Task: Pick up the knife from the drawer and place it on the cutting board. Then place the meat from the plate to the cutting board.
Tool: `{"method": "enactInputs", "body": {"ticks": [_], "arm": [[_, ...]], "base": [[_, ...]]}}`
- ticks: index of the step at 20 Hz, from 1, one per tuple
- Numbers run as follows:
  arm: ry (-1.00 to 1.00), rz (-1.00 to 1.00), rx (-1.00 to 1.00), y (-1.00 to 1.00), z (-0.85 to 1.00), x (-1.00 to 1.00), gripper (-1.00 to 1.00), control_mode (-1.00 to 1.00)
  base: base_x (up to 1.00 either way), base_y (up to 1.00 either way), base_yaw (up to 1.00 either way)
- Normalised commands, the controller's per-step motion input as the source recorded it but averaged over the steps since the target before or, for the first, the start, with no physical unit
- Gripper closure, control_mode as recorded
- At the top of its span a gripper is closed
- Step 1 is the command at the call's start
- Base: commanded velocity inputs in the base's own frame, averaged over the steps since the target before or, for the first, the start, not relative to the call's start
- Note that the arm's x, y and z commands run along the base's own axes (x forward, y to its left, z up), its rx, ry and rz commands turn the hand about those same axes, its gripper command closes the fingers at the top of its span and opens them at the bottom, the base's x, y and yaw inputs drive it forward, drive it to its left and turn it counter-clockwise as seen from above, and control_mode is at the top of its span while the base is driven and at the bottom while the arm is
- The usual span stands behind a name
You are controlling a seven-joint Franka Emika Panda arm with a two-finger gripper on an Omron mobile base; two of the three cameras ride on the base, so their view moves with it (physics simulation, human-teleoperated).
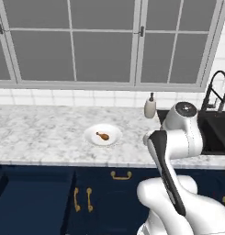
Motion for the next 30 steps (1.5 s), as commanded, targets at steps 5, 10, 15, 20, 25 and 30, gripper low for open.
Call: {"method": "enactInputs", "body": {"ticks": [5, 10, 15, 20, 25, 30], "arm": [[0.0, 0.0, 0.0, 0.0, 0.0, 0.0, -1.0, 1.0], [0.03, 0.05, -0.02, 0.17, -0.24, 0.3, -1.0, -1.0], [0.0, 0.12, 0.0, -0.37, -0.33, 0.12, -1.0, -1.0], [0.0, 0.1, 0.01, -0.51, -0.27, 0.07, -1.0, -1.0], [0.0, 0.01, 0.01, -0.23, -0.07, 0.0, -1.0, -1.0], [0.04, 0.05, 0.0, -0.04, -0.22, 0.2, -1.0, -1.0]], "base": [[0.81, 0.97, 0.0], [0.29, 0.34, 0.01], [0.0, 0.0, 0.0], [0.0, 0.0, 0.0], [0.0, 0.0, 0.0], [0.0, 0.0, 0.0]]}}
